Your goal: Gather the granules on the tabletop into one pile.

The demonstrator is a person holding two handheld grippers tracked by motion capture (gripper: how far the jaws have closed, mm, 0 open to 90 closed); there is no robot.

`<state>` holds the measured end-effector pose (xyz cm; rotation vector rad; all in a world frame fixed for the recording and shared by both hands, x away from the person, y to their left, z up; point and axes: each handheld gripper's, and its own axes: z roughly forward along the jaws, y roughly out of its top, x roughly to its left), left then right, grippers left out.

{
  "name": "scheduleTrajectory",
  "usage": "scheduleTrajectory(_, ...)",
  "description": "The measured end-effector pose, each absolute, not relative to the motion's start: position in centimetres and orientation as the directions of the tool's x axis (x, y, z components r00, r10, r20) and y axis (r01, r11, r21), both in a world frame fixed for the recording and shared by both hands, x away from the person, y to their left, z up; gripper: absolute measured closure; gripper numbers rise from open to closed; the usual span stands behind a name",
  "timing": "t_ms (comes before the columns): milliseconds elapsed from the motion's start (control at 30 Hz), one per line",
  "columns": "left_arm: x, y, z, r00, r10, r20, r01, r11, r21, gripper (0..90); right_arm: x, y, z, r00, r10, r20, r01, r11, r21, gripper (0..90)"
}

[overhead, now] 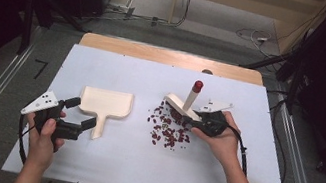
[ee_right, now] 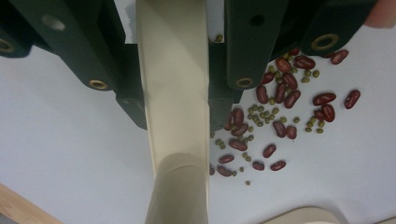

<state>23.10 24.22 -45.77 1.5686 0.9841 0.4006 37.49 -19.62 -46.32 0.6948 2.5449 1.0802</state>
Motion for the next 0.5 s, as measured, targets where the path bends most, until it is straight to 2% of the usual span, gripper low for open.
scheduleTrajectory(500, 23.1, 24.1, -45.7, 0.591, 0.763, -0.261, 0.366, 0.035, 0.930, 0.0, 35.6, -19.2, -45.9, -0.872, 0.484, -0.076, 0.291, 0.637, 0.714, 65.5)
